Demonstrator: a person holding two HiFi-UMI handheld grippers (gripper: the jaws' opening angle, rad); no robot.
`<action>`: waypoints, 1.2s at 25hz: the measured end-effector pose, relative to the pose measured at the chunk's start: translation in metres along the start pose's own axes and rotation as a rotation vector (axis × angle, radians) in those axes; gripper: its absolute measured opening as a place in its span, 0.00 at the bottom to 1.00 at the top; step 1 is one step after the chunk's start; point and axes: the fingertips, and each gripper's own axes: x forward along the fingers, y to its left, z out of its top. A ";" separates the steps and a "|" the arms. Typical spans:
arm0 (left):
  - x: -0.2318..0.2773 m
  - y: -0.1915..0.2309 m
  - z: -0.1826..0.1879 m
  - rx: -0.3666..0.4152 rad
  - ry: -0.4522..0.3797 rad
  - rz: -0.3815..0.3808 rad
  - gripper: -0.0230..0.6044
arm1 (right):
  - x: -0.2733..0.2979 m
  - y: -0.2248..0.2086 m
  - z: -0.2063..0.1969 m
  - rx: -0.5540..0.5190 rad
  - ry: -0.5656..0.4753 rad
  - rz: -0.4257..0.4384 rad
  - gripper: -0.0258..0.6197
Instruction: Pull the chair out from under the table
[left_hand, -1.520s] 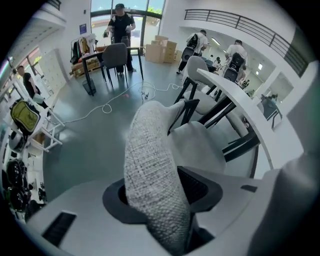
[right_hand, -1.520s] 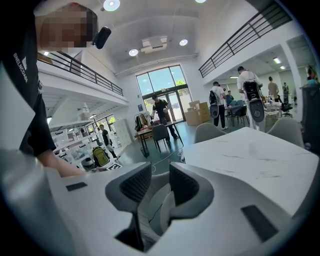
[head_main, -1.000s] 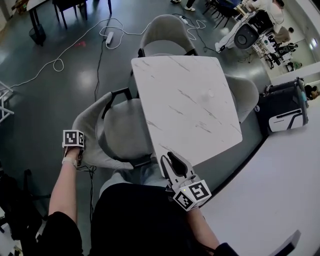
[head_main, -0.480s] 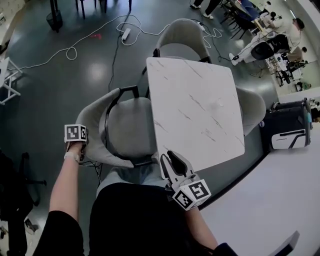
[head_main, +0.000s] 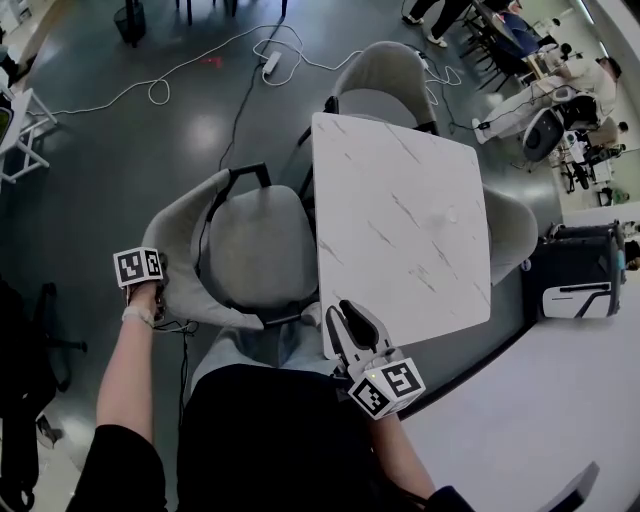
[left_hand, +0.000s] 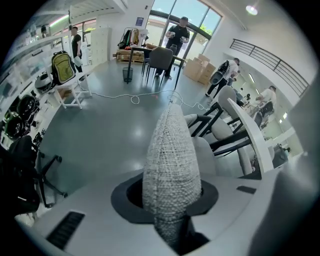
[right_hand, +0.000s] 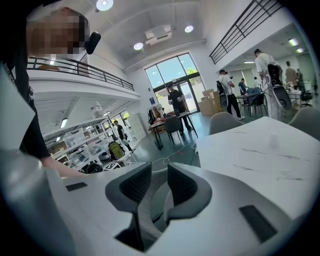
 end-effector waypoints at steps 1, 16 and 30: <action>-0.001 0.003 0.000 -0.018 -0.007 0.002 0.21 | 0.002 0.002 0.000 -0.004 0.003 0.006 0.20; -0.013 0.054 0.019 -0.165 -0.091 0.056 0.20 | 0.024 0.015 -0.003 -0.017 0.053 0.057 0.20; -0.020 0.090 0.037 -0.187 -0.109 0.096 0.23 | 0.037 0.024 0.010 -0.042 0.050 0.034 0.20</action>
